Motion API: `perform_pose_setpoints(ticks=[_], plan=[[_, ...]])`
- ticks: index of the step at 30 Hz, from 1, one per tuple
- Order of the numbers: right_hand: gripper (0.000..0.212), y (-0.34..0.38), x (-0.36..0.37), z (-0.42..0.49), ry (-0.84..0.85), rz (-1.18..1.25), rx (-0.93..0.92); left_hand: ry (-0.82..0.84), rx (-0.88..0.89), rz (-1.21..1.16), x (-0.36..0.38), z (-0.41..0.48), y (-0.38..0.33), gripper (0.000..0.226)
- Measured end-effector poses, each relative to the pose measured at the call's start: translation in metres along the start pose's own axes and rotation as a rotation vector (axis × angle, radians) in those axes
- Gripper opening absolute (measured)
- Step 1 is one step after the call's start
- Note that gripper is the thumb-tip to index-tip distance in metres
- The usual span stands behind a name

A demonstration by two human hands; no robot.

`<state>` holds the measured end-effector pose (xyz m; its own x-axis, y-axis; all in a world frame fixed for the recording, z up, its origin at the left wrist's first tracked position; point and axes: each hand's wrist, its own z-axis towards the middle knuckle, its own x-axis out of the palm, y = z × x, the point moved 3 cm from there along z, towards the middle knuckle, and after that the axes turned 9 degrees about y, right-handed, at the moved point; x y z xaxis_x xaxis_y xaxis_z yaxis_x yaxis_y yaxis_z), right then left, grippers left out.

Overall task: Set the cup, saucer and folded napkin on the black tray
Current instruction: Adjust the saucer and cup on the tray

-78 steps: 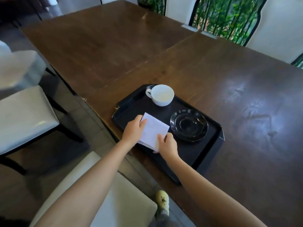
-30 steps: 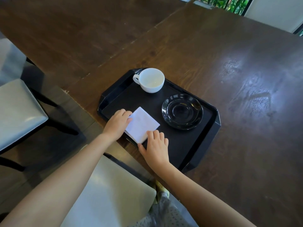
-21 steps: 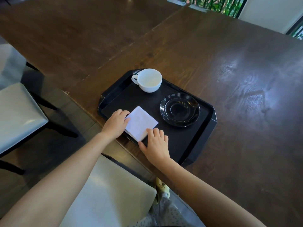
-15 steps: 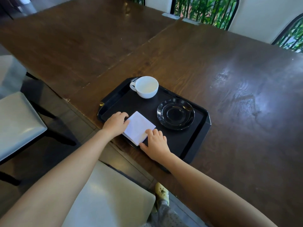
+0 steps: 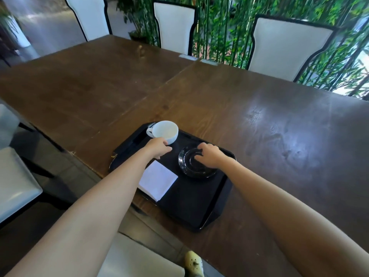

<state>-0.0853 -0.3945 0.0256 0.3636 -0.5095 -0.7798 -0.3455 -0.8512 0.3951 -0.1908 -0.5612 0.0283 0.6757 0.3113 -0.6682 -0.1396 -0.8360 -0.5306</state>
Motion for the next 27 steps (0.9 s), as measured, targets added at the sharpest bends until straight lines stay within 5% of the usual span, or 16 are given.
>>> perform_pose_setpoints(ticks=[7,12,19,27], plan=[[0.050,-0.042,0.001,0.015,-0.077,-0.036,0.159,0.102,-0.111,-0.146,0.036,0.016,-0.009,0.058],[0.049,-0.056,0.011,0.025,-0.140,0.015,0.162,0.102,-0.108,-0.228,0.056,0.032,-0.006,0.022],[0.051,-0.067,0.017,0.027,-0.176,0.196,0.222,0.076,-0.025,-0.278,0.049,0.061,-0.006,0.051],[0.036,-0.057,0.040,0.014,-0.238,0.455,0.239,-0.004,0.058,-0.282,0.045,0.079,-0.003,0.038]])
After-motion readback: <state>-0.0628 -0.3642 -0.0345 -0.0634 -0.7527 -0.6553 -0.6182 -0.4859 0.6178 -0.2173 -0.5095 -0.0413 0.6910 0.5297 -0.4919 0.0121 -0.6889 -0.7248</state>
